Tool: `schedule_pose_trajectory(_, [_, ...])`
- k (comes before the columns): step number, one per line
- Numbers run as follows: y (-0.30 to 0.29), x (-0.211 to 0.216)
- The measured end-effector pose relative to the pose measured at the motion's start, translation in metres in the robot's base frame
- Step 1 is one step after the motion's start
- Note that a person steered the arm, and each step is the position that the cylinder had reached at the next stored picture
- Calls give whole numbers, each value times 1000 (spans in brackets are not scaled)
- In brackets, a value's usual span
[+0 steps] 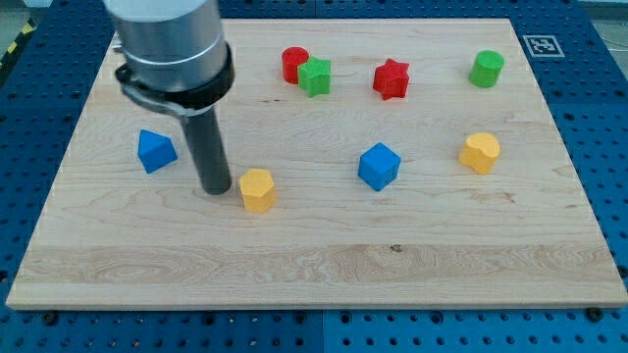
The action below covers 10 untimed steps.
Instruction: Drag the blue triangle towards the top left corner of the board
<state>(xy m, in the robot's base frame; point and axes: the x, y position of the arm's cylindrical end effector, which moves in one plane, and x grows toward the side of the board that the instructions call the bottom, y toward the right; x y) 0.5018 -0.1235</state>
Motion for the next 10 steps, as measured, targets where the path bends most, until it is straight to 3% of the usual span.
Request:
schedule_pose_trajectory(1, [-44, 12])
schedule_pose_trajectory(2, [-78, -16])
schedule_pose_trajectory(4, [-113, -112])
schedule_pose_trajectory(5, [-113, -104])
schedule_pose_trajectory(6, [-113, -62])
schedule_pose_trajectory(7, [-84, -51])
schedule_pose_trajectory(9, [-51, -127])
schedule_pose_trajectory(10, [-35, -120])
